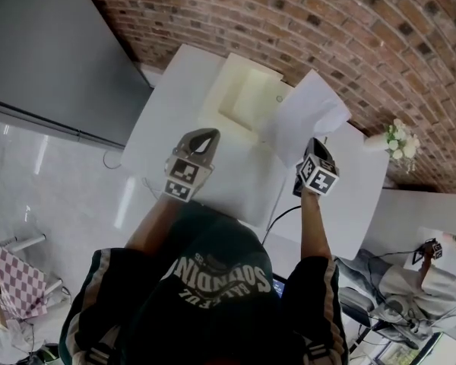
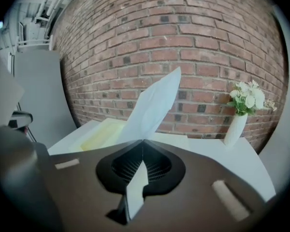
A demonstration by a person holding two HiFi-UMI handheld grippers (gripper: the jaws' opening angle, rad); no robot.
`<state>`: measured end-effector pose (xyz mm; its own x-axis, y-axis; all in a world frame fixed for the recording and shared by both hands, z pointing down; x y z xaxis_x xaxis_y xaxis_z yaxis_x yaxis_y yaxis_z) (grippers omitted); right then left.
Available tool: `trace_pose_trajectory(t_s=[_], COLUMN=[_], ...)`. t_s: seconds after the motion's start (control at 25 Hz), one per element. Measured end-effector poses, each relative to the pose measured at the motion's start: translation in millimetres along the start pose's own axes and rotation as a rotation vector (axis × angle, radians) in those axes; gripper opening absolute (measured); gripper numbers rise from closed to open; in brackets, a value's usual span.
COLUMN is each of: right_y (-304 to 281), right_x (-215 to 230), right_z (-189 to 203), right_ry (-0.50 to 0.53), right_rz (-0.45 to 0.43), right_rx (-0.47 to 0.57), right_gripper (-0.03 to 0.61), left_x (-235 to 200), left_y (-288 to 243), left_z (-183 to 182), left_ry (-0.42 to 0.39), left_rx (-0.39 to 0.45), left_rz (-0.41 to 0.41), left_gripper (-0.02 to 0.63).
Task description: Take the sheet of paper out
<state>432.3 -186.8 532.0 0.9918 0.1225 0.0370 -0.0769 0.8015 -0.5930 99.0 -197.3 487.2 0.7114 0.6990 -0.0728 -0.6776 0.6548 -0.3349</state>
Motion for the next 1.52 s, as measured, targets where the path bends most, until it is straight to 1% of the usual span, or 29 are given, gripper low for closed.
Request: trace_pose_trajectory(t_s=[0.2,0.56,0.72,0.92,1.2,1.52], right_y=[21.5,51.0,60.9,62.6,55.4,54.5], right_x=[-19.1,-50.5,-62.2,-70.3,-73.9,-79.7], right_z=[-24.0,-61.9,-73.1,-78.0,-74.4,-74.8], right_ry=[0.016,0.035,0.047,0.070,0.101,0.106], right_rz=[-0.059,-0.143,-0.169,-0.191,-0.194,-0.209], right_rx=[0.094,0.210,0.247,0.262,0.246,0.238], right_gripper=[0.003,0.003,0.002,0.002,0.002,0.002], left_x=[-2.1,-5.5,-9.5,-13.2,-16.4,-17.1], left_y=[1.1,-3.9,-6.5,-9.9,-12.3,-10.0], left_z=[-2.2,-10.1,-14.5,-16.5,-17.2,-16.6], left_ry=[-0.006,-0.020,-0.020,-0.021,-0.026,-0.028], left_rx=[0.007,0.016,0.022,0.017,0.009,0.002], left_rz=[-0.003,-0.009,-0.016,-0.022,-0.022,-0.023], left_gripper=[0.011,0.011,0.011,0.011,0.011,0.011])
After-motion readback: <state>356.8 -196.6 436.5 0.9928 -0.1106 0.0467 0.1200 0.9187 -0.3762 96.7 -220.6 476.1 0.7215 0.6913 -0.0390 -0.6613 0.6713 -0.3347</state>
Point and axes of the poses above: the fingertips, and each gripper's own axes: y backward along the fingers, x to its right, z out of its underside, the point moved 5 cm from there along y, backward along the fingers, and after that the axes turned 1 degree about y, right-handed, at the moved point
